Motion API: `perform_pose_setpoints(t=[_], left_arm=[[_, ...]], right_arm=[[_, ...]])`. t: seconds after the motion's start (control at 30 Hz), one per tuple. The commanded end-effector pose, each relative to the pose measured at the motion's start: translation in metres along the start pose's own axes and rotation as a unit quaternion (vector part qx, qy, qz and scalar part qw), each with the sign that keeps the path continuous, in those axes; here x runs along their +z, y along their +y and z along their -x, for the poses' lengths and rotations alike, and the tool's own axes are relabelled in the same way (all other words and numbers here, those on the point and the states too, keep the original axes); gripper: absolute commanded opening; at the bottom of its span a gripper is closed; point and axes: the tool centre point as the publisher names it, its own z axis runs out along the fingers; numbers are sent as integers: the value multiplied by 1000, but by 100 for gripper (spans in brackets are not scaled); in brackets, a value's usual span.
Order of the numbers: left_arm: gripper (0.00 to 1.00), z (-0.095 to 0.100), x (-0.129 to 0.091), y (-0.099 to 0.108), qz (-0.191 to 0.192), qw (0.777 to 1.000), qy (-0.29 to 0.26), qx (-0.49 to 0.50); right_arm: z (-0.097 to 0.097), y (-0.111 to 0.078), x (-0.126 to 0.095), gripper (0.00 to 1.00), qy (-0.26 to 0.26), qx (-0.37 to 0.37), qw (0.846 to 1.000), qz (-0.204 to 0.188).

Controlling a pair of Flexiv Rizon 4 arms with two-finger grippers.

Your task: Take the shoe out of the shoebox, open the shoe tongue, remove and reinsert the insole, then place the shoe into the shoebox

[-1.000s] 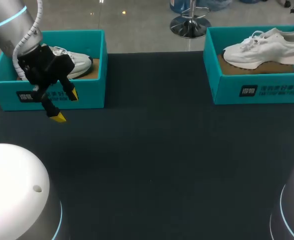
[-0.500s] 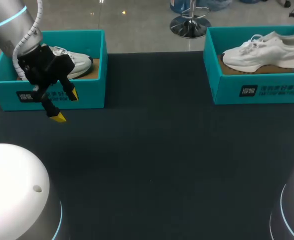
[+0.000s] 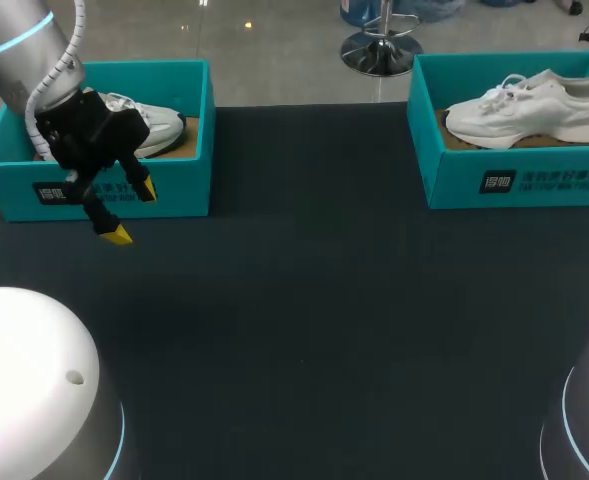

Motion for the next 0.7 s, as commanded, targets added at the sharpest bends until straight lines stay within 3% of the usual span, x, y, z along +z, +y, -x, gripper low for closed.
perform_pose_setpoints(t=[0.03,0.7], left_arm=[[100,0,0,0,1,1000,0,0],[100,0,0,0,1,1000,0,0]], right_arm=[[1,2,7,0,5,0,1000,2],[1,15,58,0,11,2,1000,-5]])
